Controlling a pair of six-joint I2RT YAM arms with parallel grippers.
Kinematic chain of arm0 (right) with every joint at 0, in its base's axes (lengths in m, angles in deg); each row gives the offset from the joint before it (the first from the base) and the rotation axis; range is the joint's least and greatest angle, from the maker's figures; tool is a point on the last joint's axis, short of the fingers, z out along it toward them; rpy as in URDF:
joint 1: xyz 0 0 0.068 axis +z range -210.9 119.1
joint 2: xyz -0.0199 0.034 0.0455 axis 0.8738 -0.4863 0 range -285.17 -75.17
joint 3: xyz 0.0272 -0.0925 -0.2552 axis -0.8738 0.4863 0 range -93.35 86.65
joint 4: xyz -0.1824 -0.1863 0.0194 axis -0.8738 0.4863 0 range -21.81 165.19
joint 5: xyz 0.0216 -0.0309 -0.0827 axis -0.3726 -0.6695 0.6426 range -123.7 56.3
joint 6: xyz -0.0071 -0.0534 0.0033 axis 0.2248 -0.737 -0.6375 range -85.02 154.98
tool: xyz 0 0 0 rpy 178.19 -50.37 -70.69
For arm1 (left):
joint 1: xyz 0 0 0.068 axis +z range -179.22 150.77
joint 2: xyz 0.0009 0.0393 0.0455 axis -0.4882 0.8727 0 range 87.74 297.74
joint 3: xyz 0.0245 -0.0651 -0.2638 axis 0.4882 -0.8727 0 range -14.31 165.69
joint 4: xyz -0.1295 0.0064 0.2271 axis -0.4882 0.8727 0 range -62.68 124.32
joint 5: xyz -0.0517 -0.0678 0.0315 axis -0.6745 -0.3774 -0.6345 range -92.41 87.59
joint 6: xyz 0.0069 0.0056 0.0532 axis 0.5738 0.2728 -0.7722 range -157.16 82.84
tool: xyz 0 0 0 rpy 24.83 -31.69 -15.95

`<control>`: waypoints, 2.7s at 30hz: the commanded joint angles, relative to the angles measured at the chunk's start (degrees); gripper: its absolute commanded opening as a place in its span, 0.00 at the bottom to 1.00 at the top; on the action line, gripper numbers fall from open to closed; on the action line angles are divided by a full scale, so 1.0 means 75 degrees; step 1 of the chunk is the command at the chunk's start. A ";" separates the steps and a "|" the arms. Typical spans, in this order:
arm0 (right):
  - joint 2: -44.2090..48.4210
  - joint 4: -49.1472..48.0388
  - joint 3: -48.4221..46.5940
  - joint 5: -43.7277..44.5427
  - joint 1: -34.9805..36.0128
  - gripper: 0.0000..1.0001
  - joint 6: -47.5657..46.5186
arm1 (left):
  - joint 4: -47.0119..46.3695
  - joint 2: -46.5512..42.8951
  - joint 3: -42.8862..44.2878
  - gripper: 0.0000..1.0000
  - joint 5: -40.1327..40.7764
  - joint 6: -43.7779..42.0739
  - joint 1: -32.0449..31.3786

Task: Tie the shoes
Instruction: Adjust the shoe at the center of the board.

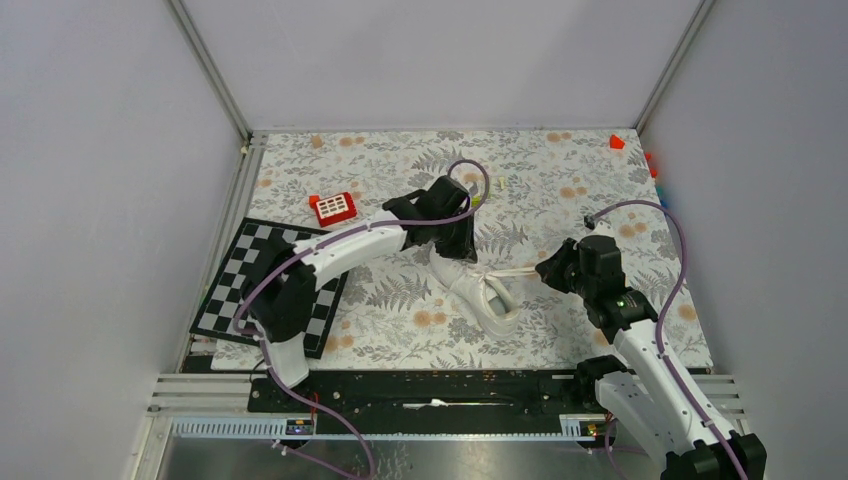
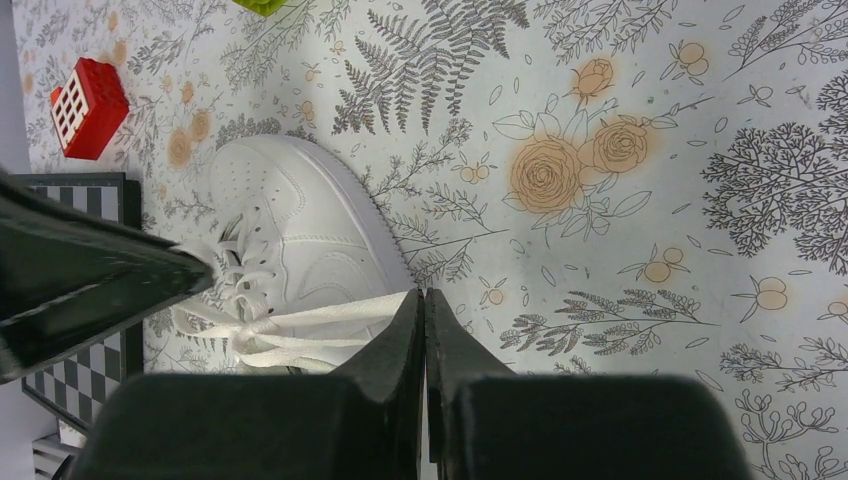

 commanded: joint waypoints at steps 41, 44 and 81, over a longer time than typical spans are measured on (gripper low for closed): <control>0.0506 -0.0035 -0.0633 0.0279 -0.0056 0.00 -0.0003 | -0.0923 -0.4126 -0.3639 0.00 0.0879 0.0842 0.0618; 0.0359 -0.0177 -0.0611 0.0310 -0.0056 0.00 -0.0032 | -0.0939 -0.4224 -0.3960 0.00 0.0789 0.0910 0.0609; -0.0634 0.1112 -0.2057 -0.0829 -0.0444 0.75 -0.1437 | -0.0724 -0.4537 -0.3924 0.74 0.0804 0.0665 0.0675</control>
